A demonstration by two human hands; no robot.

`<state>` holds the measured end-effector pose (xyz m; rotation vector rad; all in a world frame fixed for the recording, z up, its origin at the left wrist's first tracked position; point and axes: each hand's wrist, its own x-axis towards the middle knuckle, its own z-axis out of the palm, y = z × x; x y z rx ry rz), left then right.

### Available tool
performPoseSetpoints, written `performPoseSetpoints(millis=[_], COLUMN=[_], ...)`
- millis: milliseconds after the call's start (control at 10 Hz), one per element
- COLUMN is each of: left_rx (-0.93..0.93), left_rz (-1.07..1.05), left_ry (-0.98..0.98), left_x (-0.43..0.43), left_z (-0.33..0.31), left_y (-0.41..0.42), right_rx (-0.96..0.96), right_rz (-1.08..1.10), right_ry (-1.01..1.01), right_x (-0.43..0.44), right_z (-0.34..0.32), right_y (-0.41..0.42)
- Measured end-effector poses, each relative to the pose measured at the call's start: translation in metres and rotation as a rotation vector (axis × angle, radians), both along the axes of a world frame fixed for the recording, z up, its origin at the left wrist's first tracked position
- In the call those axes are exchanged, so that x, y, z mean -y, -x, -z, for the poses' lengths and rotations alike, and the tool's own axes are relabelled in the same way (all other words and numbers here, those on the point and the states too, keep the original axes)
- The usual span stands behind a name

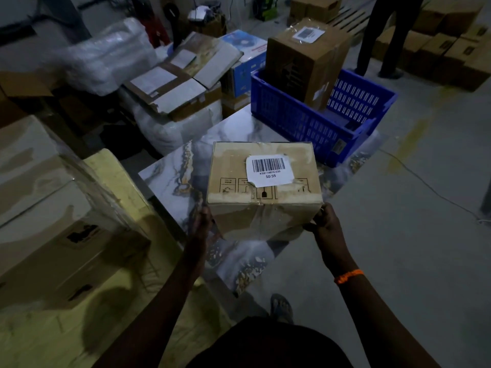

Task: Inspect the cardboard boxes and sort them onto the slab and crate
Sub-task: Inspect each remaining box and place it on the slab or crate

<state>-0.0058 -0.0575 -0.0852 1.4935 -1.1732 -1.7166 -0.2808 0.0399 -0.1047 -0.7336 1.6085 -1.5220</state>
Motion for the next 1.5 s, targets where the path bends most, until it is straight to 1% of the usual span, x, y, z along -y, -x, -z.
performPoseSetpoints(millis=[100, 200, 300, 400, 500, 600, 700, 800, 900, 1000, 1100, 1200, 1300, 1400, 1500], left_rx=[-0.034, 0.012, -0.053, -0.151, -0.23, -0.254, -0.257, -0.281, -0.289, -0.261, -0.304, -0.314, -0.363, -0.361, -0.391], left_rz=[-0.032, -0.051, -0.061, -0.083, -0.122, -0.192, -0.118, -0.039, 0.008, -0.03, -0.013, -0.005, -0.015, -0.004, 0.032], left_ry=[0.022, 0.143, 0.134, 0.094, -0.004, -0.084, -0.053, 0.011, 0.088, 0.169, 0.292, 0.31, 0.381, 0.382, 0.352], left_x=[-0.001, 0.0, -0.006, -0.018, -0.027, -0.029, -0.03, -0.033, -0.026, -0.004, 0.015, 0.032, 0.041, 0.041, 0.043], left_z=[0.002, 0.004, 0.005, -0.003, -0.009, -0.011, -0.013, -0.023, -0.044, -0.068, -0.102, -0.136, -0.163, -0.181, -0.185], left_y=[-0.001, -0.003, -0.005, -0.008, -0.005, -0.003, 0.002, 0.019, 0.053, 0.101, 0.159, 0.218, 0.269, 0.309, 0.345], right_rx=[0.046, 0.045, 0.031, 0.079, 0.142, 0.268, 0.34, 0.346, 0.323, 0.264, 0.223, 0.159, 0.113, 0.085, 0.068], right_rz=[0.013, 0.008, -0.032, -0.032, -0.034, 0.075, 0.171, 0.19, 0.204, 0.144, 0.161, 0.133, 0.1, 0.078, 0.054], right_ry=[-0.035, -0.004, 0.006, 0.0, -0.028, -0.003, 0.015, 0.028, 0.073, 0.139, 0.257, 0.317, 0.334, 0.359, 0.369], right_x=[-0.008, -0.014, -0.021, -0.026, -0.035, -0.048, -0.055, -0.058, -0.042, -0.012, 0.014, 0.035, 0.049, 0.055, 0.057], right_z=[-0.009, -0.012, -0.015, -0.02, -0.029, -0.031, -0.026, -0.029, -0.044, -0.078, -0.122, -0.16, -0.186, -0.204, -0.211], right_y=[-0.005, -0.007, -0.01, -0.015, -0.025, -0.031, -0.022, -0.005, 0.033, 0.083, 0.136, 0.192, 0.242, 0.284, 0.322])
